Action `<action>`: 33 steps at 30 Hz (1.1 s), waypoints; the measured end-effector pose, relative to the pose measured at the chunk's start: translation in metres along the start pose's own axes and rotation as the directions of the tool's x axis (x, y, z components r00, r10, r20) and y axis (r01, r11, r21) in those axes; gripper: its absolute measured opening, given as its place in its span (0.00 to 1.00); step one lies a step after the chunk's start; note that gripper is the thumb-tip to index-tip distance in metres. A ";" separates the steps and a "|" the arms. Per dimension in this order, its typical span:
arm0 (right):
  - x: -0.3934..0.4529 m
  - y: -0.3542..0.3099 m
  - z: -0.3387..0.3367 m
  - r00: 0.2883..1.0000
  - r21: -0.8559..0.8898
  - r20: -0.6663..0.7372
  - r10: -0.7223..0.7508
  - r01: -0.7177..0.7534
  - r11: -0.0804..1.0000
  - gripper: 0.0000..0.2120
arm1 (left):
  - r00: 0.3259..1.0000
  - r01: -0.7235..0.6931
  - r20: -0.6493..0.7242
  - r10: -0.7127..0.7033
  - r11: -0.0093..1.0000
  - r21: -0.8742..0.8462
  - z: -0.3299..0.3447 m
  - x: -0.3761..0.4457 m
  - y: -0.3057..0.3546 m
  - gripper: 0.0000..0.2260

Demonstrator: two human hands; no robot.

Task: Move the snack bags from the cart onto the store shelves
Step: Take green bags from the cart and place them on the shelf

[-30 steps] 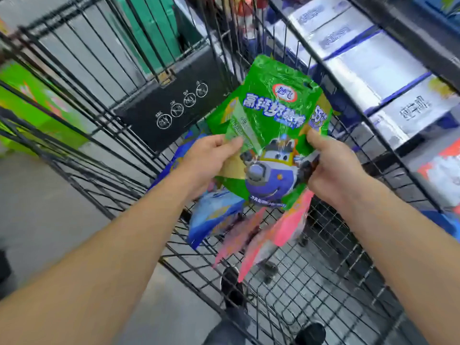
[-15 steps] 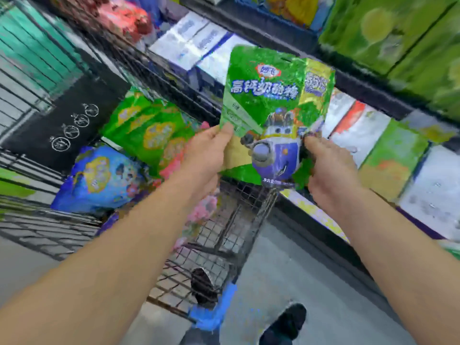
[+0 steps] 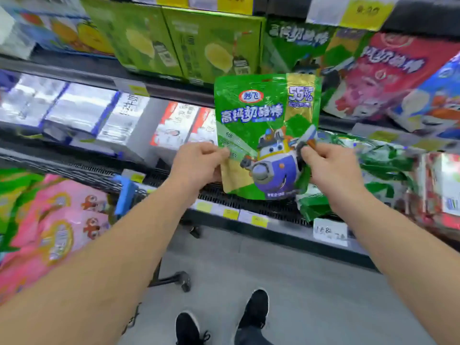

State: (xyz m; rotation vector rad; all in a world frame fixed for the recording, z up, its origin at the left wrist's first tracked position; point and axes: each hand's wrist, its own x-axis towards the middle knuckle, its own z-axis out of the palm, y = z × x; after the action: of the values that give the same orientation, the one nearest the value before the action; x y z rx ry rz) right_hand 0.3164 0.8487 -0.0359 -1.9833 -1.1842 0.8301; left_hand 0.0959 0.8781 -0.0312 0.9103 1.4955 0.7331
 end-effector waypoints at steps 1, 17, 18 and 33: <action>0.006 0.009 -0.012 1.000 -0.019 -0.013 -0.002 0.002 1.000 0.19 | 1.000 -0.005 0.012 0.004 1.000 0.023 0.014 0.005 0.003 0.10; 0.094 -0.002 -0.048 0.911 -0.128 -0.357 -0.205 0.170 0.977 0.23 | 0.944 -0.263 -0.176 0.278 0.959 0.103 0.098 0.099 0.083 0.05; 0.101 -0.003 -0.044 0.906 -0.057 -0.387 -0.174 0.165 0.985 0.22 | 0.935 -0.300 -0.181 0.306 0.952 0.062 0.098 0.105 0.086 0.03; 0.100 -0.010 0.005 0.941 0.350 -0.339 0.002 0.124 0.928 0.16 | 0.756 -0.649 0.300 0.582 0.606 0.460 0.088 0.094 0.026 0.25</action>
State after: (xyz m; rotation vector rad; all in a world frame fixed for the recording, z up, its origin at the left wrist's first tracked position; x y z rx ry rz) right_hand 0.3466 0.9442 -0.0484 -1.6834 -0.8201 0.5984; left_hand 0.1853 0.9675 -0.0673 1.9535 1.2778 0.7239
